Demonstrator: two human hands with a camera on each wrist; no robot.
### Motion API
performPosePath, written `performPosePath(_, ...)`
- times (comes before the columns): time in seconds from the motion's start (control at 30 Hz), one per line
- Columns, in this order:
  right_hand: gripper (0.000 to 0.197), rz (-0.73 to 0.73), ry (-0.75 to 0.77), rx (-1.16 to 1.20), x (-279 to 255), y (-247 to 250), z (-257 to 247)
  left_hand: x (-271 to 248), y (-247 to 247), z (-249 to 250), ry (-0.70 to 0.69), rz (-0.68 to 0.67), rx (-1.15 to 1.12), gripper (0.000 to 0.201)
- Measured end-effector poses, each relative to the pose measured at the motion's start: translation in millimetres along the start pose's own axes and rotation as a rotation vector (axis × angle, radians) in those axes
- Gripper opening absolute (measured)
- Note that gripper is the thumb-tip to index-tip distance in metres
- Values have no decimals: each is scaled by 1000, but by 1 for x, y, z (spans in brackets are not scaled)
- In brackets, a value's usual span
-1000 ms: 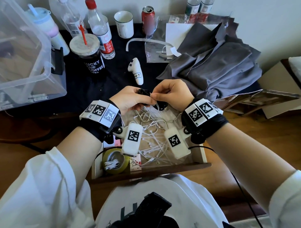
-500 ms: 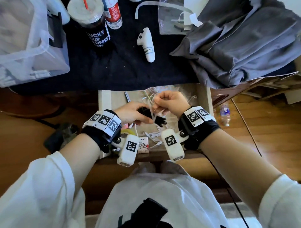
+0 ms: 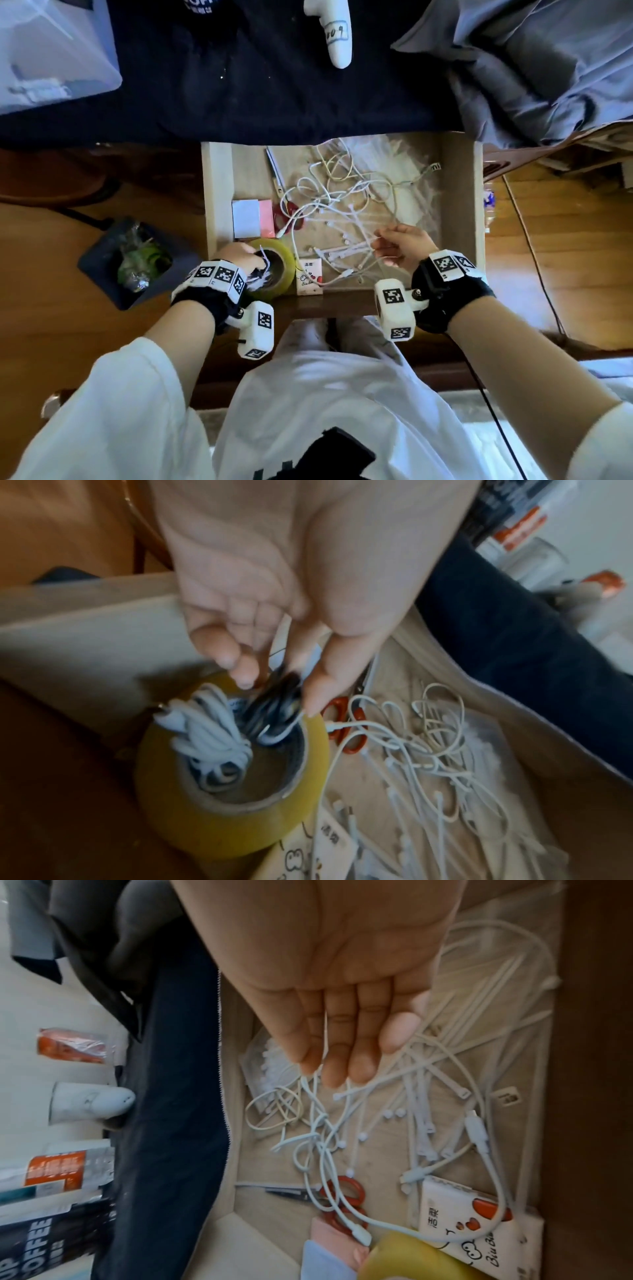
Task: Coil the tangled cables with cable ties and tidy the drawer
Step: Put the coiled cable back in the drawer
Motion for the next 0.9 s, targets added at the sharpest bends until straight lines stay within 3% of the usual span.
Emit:
performPosePath(0.07, 21, 24, -16, 12, -1, 4, 7, 2, 5, 1, -25, 115, -12, 39)
performPosePath(0.17, 21, 60, -38, 50, -2, 14, 16, -3, 9, 19, -165, 231, -111, 25)
performPosePath(0.23, 21, 81, -52, 73, -2, 20, 23, -7, 2, 34, -242, 183, -256, 17)
performPosePath(0.37, 19, 99, -71, 129, -2, 31, 33, -5, -21, 51, -258, 58, -383, 13)
performPosePath(0.53, 20, 111, -67, 190, -4, 43, 39, 10, -42, 63, -165, -36, -364, 24)
performPosePath(0.67, 21, 113, -67, 255, -3, 48, 42, 29, -58, 71, -9, -139, -234, 36)
performPosePath(0.77, 17, 111, -82, 285, 0, 50, 42, 27, -62, 77, 105, -135, -80, 38)
performPosePath(0.9, 17, 94, -92, 255, 3, 49, 38, 24, -64, 83, 113, -157, -44, 39)
Point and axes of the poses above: each hand's wrist, its own x-axis towards the middle knuckle, its own y-axis out of the back of the hand, z = x × y, the point moved 6 cm from there along x, towards the middle knuckle, and after that the axes turned 6 degrees about -x, right-handed, at the moved point
